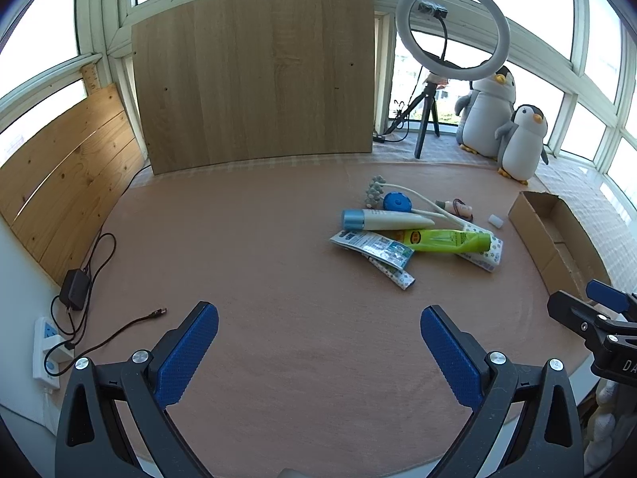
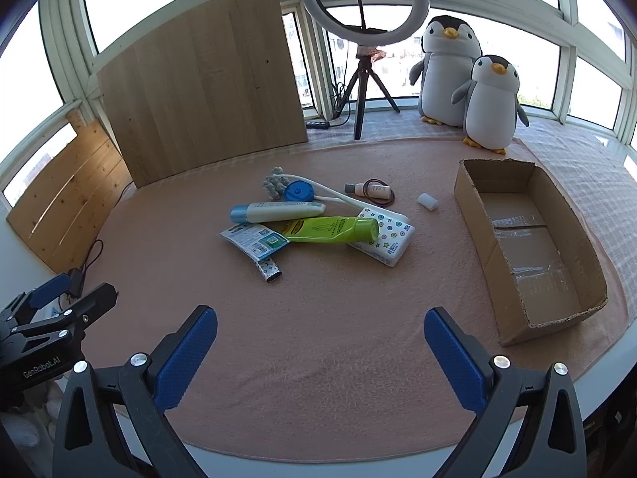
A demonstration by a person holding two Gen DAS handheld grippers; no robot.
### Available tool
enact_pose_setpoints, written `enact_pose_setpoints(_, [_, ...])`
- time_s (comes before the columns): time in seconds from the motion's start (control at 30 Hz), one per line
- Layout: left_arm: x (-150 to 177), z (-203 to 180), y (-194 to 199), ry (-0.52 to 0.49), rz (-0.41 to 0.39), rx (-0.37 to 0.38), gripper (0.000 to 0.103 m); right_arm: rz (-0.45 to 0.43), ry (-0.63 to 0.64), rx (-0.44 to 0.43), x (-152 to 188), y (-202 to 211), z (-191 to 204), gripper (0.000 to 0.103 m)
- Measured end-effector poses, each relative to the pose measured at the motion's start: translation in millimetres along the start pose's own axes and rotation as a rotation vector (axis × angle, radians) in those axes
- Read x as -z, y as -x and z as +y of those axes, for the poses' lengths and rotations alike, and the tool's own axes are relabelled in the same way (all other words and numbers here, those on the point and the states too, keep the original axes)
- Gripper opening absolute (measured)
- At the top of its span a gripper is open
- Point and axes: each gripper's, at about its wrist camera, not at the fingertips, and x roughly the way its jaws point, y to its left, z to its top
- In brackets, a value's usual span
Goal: Organize objects
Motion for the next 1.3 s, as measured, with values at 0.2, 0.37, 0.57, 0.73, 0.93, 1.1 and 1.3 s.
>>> enact_pose_setpoints(0.2, [-2, 9, -7, 0.015, 0.01, 0.009, 0.103, -0.006, 0.002, 0.029, -2, -2, -3, 0.103])
enact_pose_setpoints(0.37, [5, 9, -22, 0.015, 0.046, 0.031, 0.103, 0.001, 0.014, 0.044, -4, -5, -9, 0.103])
enact_pose_setpoints(0.57, [13, -3, -37, 0.036, 0.071, 0.005, 0.103, 0.044, 0.016, 0.02, -21, -25, -38, 0.097])
enact_pose_setpoints(0.73, [15, -14, -45, 0.102, 0.086, -0.056, 0.103, 0.091, 0.029, -0.055, -49, -55, -65, 0.085])
enact_pose_setpoints(0.93, [12, -38, -46, 0.158, 0.081, -0.133, 0.102, 0.173, 0.028, -0.144, -89, -103, -93, 0.064])
enact_pose_setpoints(1.1, [14, -55, -45, 0.205, 0.095, -0.188, 0.098, 0.257, 0.04, -0.187, -113, -148, -103, 0.051])
enact_pose_setpoints(1.3, [20, -54, -43, 0.225, 0.099, -0.221, 0.098, 0.368, 0.033, -0.198, -114, -195, -103, 0.042])
